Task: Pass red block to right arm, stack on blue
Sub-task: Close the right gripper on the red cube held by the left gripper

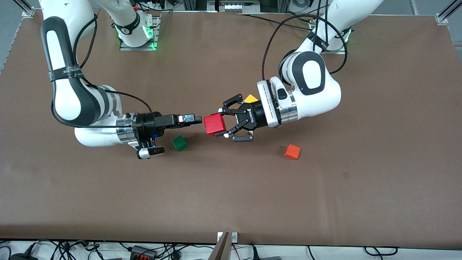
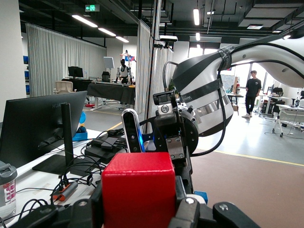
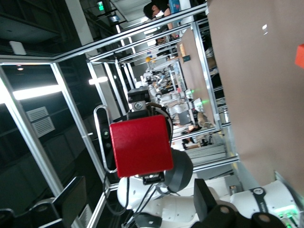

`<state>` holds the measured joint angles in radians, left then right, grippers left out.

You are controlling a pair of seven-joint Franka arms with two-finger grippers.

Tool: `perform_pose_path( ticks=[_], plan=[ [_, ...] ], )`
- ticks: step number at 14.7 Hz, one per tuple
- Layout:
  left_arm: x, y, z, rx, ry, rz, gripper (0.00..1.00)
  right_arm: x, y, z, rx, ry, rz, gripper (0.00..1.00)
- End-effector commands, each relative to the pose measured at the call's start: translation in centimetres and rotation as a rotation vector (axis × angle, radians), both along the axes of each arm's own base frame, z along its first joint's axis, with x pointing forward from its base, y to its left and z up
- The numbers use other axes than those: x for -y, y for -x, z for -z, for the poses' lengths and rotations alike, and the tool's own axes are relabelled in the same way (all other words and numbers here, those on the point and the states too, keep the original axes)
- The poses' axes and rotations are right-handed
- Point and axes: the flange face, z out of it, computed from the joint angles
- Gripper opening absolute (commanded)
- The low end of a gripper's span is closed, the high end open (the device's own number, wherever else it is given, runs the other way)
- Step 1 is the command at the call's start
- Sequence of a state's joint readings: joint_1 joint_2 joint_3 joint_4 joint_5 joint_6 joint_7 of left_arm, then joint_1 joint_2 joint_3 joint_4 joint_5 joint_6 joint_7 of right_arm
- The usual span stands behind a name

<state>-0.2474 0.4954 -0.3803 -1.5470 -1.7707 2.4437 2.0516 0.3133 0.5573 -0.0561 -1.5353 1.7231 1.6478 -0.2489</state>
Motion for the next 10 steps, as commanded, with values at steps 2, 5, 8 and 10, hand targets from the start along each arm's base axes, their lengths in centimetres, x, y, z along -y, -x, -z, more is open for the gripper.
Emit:
perform_pose_path(
  ticks=[2, 5, 8, 10],
  plan=[
    [0.2, 0.1, 0.0, 0.033, 0.005, -0.028, 0.18, -2.2, -0.4, -1.6, 0.013, 0.095, 0.0, 1.0],
    [0.1, 0.0, 0.0, 0.031, 0.005, -0.029, 0.18, -3.0, -1.1, -1.7, 0.029, 0.095, -0.001, 1.0],
    [0.1, 0.0, 0.0, 0.032, 0.006, -0.03, 0.18, -3.7, -1.3, -0.9, 0.024, 0.101, 0.014, 1.0],
    [0.2, 0.1, 0.0, 0.031, 0.005, -0.028, 0.19, -4.1, -1.3, -0.8, 0.035, 0.099, 0.008, 1.0]
  ],
)
